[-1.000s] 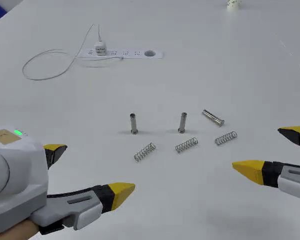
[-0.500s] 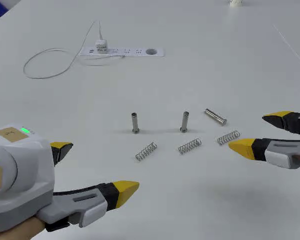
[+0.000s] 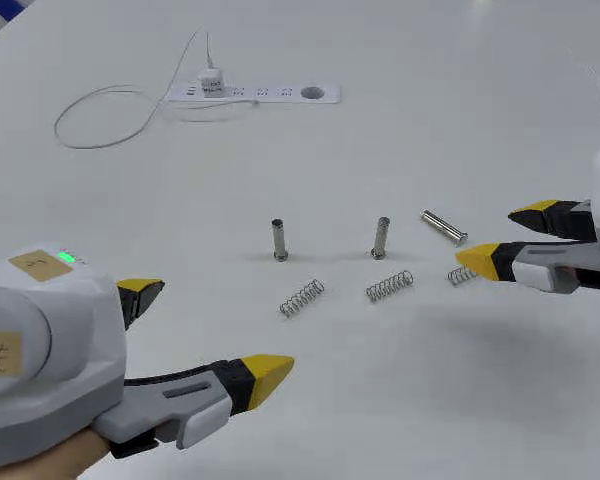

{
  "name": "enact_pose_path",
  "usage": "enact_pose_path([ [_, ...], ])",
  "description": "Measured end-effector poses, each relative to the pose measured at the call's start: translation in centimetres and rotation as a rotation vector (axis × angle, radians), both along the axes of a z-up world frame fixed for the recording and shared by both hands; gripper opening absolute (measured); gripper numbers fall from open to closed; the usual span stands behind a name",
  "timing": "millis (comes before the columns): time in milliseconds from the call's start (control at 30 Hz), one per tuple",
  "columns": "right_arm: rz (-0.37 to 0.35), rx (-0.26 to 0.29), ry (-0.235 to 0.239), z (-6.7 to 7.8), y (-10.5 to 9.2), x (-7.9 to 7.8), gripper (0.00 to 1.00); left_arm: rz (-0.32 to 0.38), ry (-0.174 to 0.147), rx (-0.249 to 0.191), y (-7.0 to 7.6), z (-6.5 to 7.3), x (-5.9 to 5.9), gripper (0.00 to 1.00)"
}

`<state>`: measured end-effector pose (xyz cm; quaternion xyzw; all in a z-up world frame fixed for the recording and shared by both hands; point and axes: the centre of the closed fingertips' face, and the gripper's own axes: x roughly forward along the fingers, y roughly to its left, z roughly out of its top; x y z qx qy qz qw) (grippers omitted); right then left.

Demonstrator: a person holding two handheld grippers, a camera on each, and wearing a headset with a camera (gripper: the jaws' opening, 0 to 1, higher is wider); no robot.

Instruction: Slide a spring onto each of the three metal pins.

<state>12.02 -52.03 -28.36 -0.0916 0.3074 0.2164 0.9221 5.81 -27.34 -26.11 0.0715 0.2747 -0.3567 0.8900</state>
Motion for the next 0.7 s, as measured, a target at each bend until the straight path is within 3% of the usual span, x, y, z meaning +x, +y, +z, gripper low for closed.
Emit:
enact_pose_path([
  [267, -0.028, -0.012, 0.009, -1.1, -0.4, 2.5, 0.39, -0.013, 0.008, 0.001, -0.6, -0.4, 0.3, 0.84],
  [700, -0.004, -0.012, 0.031, -2.6, 0.5, 6.2, 0.30, -0.017, 0.015, -0.005, -1.0, -0.9, 0.6, 0.83],
])
